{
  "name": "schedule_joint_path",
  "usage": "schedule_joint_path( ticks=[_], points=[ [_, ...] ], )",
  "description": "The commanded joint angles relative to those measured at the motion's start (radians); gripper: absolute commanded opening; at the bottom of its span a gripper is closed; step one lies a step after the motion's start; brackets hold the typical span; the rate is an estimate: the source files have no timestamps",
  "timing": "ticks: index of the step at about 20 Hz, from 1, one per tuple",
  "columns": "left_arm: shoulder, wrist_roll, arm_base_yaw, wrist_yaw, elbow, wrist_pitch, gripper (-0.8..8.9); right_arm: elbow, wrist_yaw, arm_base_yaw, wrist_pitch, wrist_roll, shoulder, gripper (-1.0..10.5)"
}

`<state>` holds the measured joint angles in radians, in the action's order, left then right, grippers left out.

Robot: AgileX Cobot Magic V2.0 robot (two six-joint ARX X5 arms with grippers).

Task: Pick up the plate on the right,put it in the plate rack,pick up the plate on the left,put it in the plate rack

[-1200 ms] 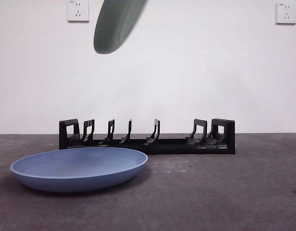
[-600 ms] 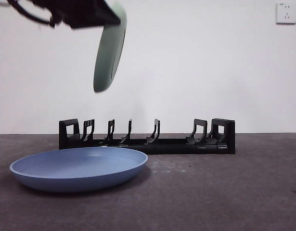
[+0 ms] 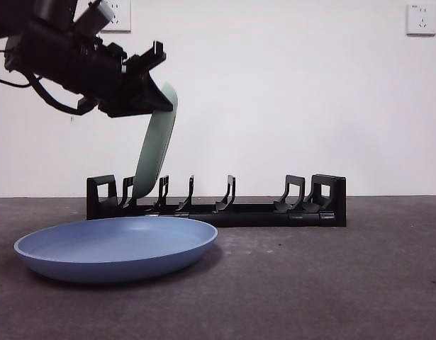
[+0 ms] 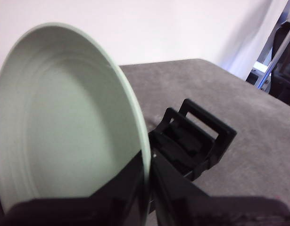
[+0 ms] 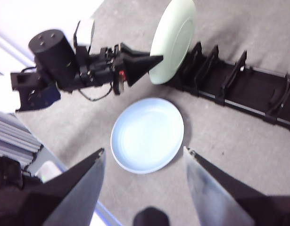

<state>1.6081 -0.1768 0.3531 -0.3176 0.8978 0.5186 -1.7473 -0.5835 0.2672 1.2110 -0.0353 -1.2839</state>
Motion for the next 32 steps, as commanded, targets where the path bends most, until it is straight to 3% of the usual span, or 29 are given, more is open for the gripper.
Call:
schedule_joint_path(
  ticks=[1,9,13,16,21,27,32],
  points=[
    [0.021,0.047,-0.003,0.001,0.002,0.024,-0.09,0.004,-0.003,0.002,0.005,-0.023,-0.003,2.8],
    [0.046,0.148,-0.003,0.056,0.003,-0.056,-0.09,0.004,-0.003,0.002,0.016,-0.031,-0.003,2.8],
    [0.045,0.146,0.007,0.055,0.003,-0.07,0.12,0.004,-0.003,0.002,0.018,-0.033,-0.003,2.8],
    [0.033,0.143,0.015,0.048,0.003,-0.08,2.35,0.004,-0.003,0.002,0.02,-0.033,-0.003,2.8],
    [-0.038,0.144,0.015,0.045,0.003,-0.168,2.59,0.004,-0.002,0.002,0.02,-0.037,-0.003,2.8],
    [-0.281,0.144,0.024,-0.005,0.003,-0.454,2.61,0.004,0.005,0.002,0.011,-0.048,-0.005,2.8],
    [-0.619,0.182,0.042,-0.003,0.003,-0.748,2.62,0.004,0.023,0.002,-0.046,-0.048,-0.058,2.8]
  ],
)
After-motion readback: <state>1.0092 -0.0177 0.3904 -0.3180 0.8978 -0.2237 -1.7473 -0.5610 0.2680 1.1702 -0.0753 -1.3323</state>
